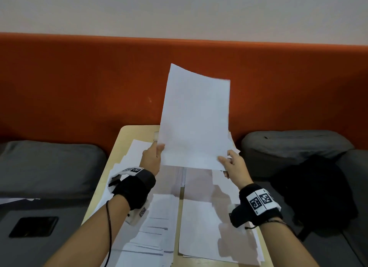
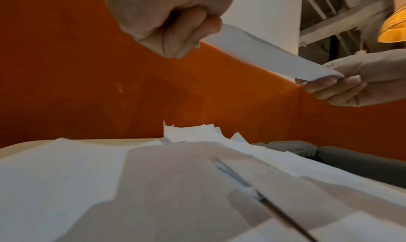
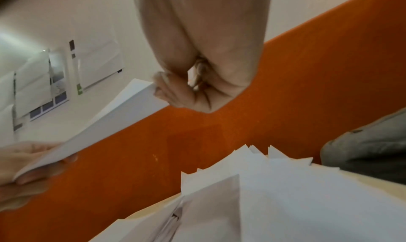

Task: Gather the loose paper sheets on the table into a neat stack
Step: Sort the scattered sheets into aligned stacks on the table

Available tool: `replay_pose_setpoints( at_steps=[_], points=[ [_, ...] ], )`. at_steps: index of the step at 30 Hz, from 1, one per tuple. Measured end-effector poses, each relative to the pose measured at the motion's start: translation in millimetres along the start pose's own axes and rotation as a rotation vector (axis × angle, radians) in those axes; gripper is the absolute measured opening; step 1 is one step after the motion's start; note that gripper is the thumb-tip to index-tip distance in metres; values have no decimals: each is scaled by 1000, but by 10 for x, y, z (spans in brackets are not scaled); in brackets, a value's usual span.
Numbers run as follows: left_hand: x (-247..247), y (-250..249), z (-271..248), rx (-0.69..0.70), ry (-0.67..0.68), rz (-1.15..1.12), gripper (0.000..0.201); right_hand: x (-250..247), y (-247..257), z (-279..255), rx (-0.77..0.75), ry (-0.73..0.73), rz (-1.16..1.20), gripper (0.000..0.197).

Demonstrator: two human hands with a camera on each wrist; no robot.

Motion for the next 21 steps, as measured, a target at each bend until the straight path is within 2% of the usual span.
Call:
replay_pose_setpoints(
  at_steps=[4, 6, 7, 10, 15, 18, 21],
  points=[
    [-224, 363, 29, -101, -46, 38, 27, 36, -140, 65, 57, -1, 21, 14],
    [-353, 583, 24, -148, -53, 55, 28, 0, -222, 97, 80, -17, -25, 8],
    [-412, 706, 8, -164, -37, 87, 28, -15, -258, 104, 102, -11, -55, 3],
    [-530, 1090, -72, -219, 63, 252, 27, -72, -440, 124, 240, 19, -162, 18],
    [-564, 1493, -264, -364, 252, 732, 34, -31, -729, 62, 465, 91, -728, 49],
    [-459, 1467, -338, -371, 131, 912, 47, 74, -748, -12, 479, 94, -933, 58],
    [-334, 1195, -293, -247, 59, 932, 66, 138, -760, -21, 477, 68, -986, 62]
  ],
)
Point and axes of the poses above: each hand's wrist, its own z-axis towards the middle knuckle, its own x-axis out of the palm, y = z × x, the point moved 1 cm from there along z, towards the middle knuckle, and after that the axes turned 10 degrees about z, right-handed, at the moved point
